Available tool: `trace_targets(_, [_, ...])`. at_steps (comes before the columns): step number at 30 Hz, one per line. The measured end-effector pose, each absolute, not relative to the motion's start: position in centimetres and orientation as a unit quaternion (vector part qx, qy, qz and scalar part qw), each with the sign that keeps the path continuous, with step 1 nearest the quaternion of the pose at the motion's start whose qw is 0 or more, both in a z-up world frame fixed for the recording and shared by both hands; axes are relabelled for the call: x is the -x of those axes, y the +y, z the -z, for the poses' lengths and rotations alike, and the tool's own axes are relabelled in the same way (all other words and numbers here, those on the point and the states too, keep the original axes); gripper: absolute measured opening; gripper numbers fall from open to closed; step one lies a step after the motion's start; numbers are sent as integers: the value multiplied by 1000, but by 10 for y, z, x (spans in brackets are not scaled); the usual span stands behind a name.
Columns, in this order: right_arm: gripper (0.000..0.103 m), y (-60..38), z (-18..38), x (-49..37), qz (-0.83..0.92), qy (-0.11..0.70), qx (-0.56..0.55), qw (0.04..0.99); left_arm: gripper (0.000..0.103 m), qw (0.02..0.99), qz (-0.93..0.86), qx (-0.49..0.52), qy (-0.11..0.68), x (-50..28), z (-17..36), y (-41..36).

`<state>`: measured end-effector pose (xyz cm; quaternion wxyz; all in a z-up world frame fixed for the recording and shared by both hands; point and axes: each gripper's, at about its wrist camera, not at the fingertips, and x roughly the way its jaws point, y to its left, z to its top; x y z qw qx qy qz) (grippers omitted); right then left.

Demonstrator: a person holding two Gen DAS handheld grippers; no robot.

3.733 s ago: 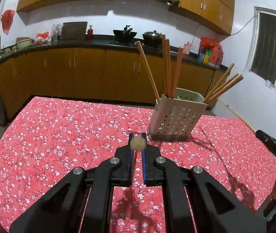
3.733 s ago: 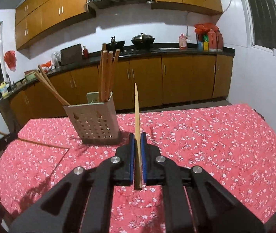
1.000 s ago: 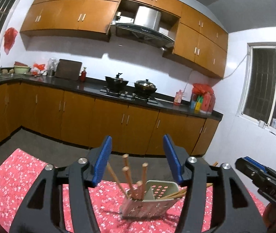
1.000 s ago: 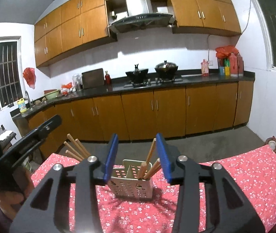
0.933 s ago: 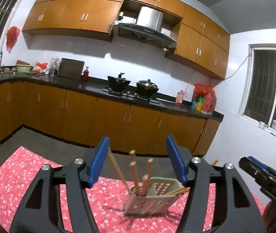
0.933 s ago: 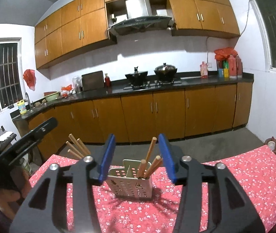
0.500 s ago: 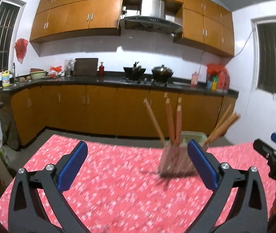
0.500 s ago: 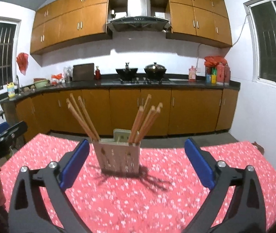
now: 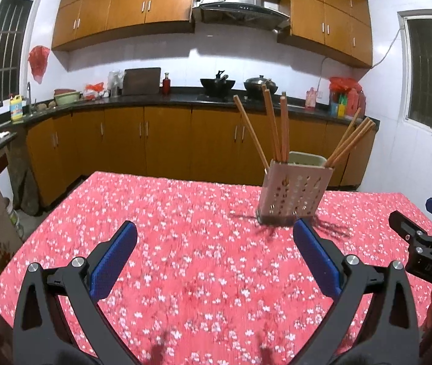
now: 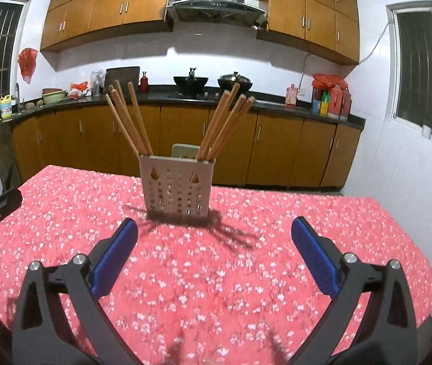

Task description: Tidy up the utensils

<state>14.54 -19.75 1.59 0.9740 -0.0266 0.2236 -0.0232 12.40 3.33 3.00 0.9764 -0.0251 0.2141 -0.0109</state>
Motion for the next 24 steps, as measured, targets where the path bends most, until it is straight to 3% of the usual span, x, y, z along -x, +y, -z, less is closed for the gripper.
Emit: trace_targets(24, [99,-206,17,-117,20,234,-4,972,101,975,19,-9,220,-97,-7,14])
